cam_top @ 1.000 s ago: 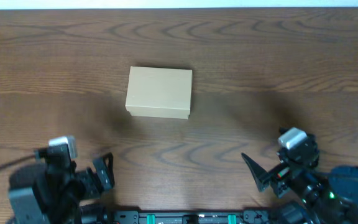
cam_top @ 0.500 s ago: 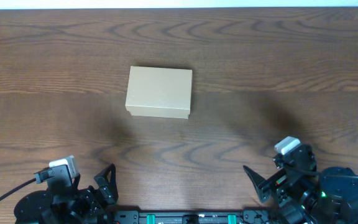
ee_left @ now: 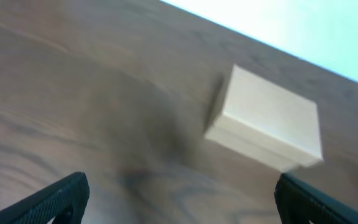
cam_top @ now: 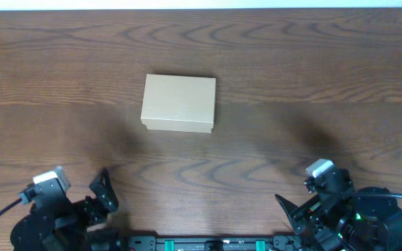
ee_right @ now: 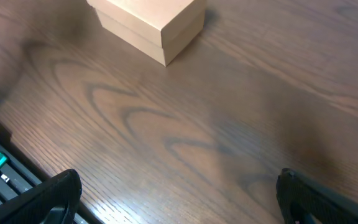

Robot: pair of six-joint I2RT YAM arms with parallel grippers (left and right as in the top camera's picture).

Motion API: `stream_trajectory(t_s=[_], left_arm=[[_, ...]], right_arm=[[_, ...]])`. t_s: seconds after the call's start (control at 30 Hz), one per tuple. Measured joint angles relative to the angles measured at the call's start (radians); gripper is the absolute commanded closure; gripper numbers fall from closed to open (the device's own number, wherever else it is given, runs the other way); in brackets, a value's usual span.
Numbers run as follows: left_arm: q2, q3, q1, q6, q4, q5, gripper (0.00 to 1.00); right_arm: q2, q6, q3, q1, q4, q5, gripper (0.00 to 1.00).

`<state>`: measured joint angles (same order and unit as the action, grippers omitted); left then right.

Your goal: Pack container

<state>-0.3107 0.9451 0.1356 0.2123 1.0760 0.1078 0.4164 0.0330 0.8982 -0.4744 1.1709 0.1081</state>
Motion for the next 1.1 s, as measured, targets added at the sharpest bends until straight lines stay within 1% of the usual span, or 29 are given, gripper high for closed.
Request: stream_trajectory(t_s=[0.17,0.27,0.47,0.7,0.9,1.1], left_arm=[[0.032,-0.111,0.0,0.0,-0.129,-0.056,0.05],[0.092,-0.213,0.0,0.0,-0.191,-0.066,0.05],[0.225,-0.417,-0.023,0.0,-0.257,-0.075,0.05],[0.29,-0.609,-0.052,0.0,-0.307,-0.082,0.05],[0.296,-0.713,-0.068,-0.004,-0.364,-0.085,0.04],[0.296,-0.758,-0.103,-0.051,-0.375,-0.085,0.05]], right_arm=[[0.0,0.0,0.0,0.0,0.0,0.0,0.01],[0.0,0.0,0.0,0.0,0.0,0.0,0.01],[0.0,0.0,-0.002,0.0,0.0,0.0,0.01],[0.0,0.0,-0.002,0.0,0.0,0.0,0.01],[0.0,0.0,-0.002,0.0,0.0,0.0,0.01],[0.0,0.0,-0.002,0.0,0.0,0.0,0.0]])
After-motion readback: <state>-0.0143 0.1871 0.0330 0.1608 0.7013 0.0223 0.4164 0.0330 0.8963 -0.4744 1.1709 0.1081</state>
